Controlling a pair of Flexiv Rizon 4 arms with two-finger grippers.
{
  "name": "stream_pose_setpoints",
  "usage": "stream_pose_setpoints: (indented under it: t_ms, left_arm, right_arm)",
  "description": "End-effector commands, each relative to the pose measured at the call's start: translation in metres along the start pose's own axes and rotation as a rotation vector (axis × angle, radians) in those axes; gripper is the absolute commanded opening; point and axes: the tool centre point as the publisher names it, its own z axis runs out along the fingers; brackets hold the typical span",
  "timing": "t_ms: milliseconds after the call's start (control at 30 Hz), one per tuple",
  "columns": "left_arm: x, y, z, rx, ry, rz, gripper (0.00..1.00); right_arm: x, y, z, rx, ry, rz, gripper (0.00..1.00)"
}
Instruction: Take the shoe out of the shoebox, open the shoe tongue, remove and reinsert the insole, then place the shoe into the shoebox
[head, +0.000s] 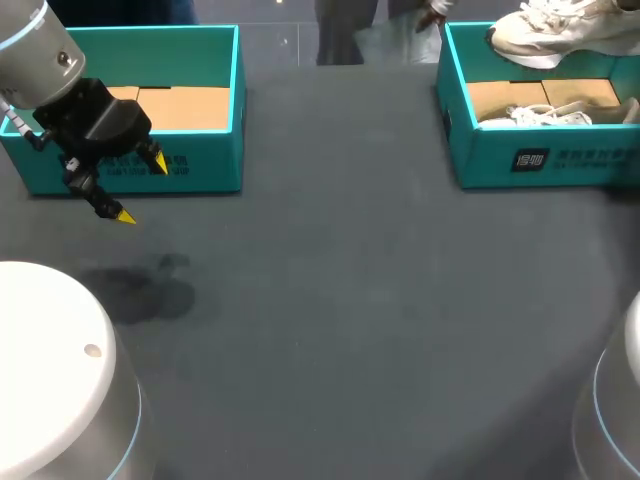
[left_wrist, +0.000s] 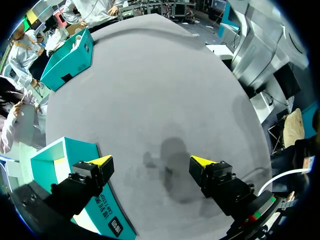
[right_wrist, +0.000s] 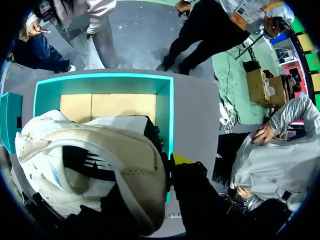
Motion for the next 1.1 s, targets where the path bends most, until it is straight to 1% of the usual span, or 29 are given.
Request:
stream_pose_setpoints:
  t_ms: [33,100,133,200,233,267,300,333,567,833,867,1100]
  left_arm:
    - [0.001,0.000,0.000,-0.003,0.000,0.000,1.00]
    - [0.001,0.000,0.000,-0.003,0.000,0.000,1.00]
    - [0.001,0.000,0.000,-0.003,0.000,0.000,1.00]
    - [0.001,0.000,0.000,-0.003,0.000,0.000,1.00]
    - [0.001,0.000,0.000,-0.003,0.000,0.000,1.00]
    - [0.001,0.000,0.000,-0.003,0.000,0.000,1.00]
    - [0.001,0.000,0.000,-0.003,0.000,0.000,1.00]
    - [0.001,0.000,0.000,-0.003,0.000,0.000,1.00]
    - [0.001,0.000,0.000,-0.003,0.000,0.000,1.00]
    - [0.001,0.000,0.000,-0.003,0.000,0.000,1.00]
    - [0.001,0.000,0.000,-0.003,0.000,0.000,1.00]
    - [0.001,0.000,0.000,-0.003,0.000,0.000,1.00]
  right_arm:
    - [-0.001,0.001,0.000,-0.017,0.019,0.000,0.00]
    - [0.000,0.002,0.008,0.009,-0.019,0.079,0.00]
    - [0.000,0.001,0.011,-0.009,0.008,0.095,0.00]
    - [0.002,0.001,0.015,-0.010,-0.030,0.132,0.00]
    - [0.004,0.001,0.017,-0.027,-0.021,0.140,0.00]
    - [0.004,0.001,0.019,-0.022,-0.019,0.141,0.00]
    - [0.005,0.001,0.021,-0.009,-0.045,0.167,0.00]
    - [0.006,0.002,0.023,-0.015,-0.031,0.176,0.00]
    - [0.010,0.002,0.033,-0.013,-0.043,0.174,0.00]
    - [0.006,-0.003,0.047,-0.013,-0.057,0.175,0.00]
    - [0.006,-0.003,0.050,-0.011,-0.044,0.172,0.00]
    - [0.007,0.004,0.064,-0.008,-0.041,0.165,0.00]
